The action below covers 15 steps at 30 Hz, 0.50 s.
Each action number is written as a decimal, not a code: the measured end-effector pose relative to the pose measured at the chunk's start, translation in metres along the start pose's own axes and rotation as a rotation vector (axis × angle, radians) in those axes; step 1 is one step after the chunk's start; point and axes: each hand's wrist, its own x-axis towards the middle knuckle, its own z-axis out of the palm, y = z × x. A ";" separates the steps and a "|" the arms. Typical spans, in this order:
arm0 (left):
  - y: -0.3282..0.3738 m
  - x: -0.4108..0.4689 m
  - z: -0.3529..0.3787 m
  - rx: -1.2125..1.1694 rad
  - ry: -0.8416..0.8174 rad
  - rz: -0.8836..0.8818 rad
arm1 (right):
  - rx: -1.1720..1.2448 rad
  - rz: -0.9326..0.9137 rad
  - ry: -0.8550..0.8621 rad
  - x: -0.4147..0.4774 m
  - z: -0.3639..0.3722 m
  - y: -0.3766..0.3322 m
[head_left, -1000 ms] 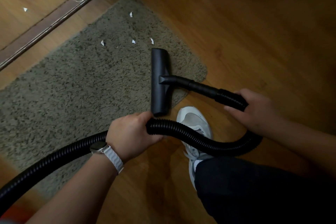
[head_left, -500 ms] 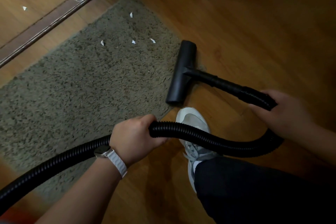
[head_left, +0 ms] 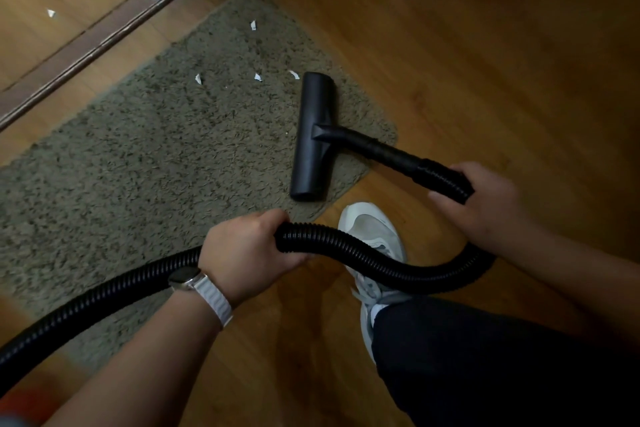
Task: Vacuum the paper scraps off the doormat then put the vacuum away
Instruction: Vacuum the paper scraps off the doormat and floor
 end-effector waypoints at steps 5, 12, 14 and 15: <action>-0.002 0.000 -0.003 0.012 0.021 -0.044 | 0.002 -0.035 0.011 0.024 -0.007 -0.021; 0.004 -0.003 0.000 -0.016 0.018 -0.042 | 0.114 0.079 0.059 0.006 -0.025 0.000; 0.008 -0.006 0.002 -0.011 0.013 -0.026 | 0.123 0.072 0.044 -0.006 -0.028 0.011; 0.009 -0.008 0.003 -0.013 0.009 -0.017 | 0.121 0.064 0.031 -0.011 -0.028 0.015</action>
